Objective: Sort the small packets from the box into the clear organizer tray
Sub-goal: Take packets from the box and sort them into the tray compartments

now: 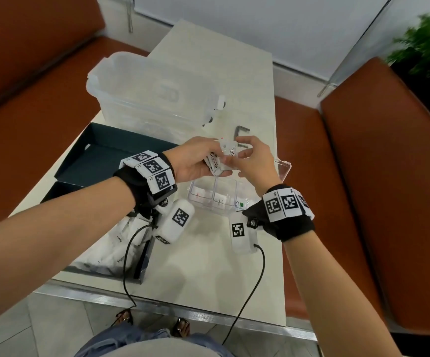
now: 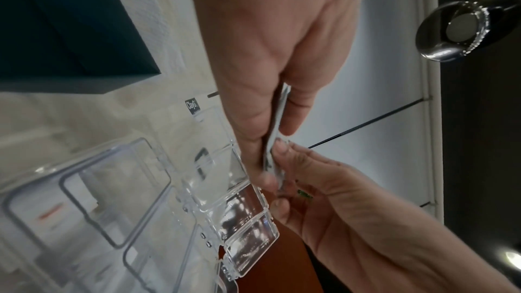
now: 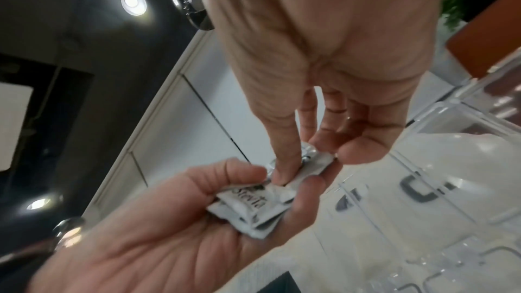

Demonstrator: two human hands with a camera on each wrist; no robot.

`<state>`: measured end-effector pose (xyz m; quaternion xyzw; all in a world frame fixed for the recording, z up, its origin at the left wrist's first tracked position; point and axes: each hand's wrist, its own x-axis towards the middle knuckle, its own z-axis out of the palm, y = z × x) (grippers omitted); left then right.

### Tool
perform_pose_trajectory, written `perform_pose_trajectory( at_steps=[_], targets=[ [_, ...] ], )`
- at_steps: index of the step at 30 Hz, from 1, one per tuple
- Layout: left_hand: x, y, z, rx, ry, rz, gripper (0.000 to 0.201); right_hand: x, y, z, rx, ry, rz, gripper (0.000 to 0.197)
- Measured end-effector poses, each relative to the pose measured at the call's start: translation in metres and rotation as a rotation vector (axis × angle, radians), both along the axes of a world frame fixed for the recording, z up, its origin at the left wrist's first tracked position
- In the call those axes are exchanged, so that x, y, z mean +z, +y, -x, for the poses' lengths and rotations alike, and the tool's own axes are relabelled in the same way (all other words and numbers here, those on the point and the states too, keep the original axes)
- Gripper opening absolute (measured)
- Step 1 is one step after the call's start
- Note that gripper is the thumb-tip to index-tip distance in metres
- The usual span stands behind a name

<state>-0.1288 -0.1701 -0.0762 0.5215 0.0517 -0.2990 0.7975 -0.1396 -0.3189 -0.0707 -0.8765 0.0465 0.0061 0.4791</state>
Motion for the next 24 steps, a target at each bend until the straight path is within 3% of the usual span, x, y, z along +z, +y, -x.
perform_pose_trajectory(
  at_steps=[6,11,17,24],
  targets=[
    [-0.002,0.001,0.001,0.021,-0.092,-0.075,0.028,0.005,-0.018,0.000,-0.071,0.104,-0.230,0.016],
    [-0.007,0.001,-0.001,0.044,-0.175,-0.177,0.024,0.010,-0.030,0.003,-0.018,0.035,-0.258,0.008],
    [-0.011,0.001,0.000,-0.004,-0.254,-0.233,0.020,0.016,-0.040,0.003,-0.017,-0.160,-0.011,0.011],
    [-0.013,-0.009,0.001,0.011,-0.282,-0.196,0.018,0.016,-0.036,0.004,-0.055,-0.186,-0.003,0.010]
  ],
)
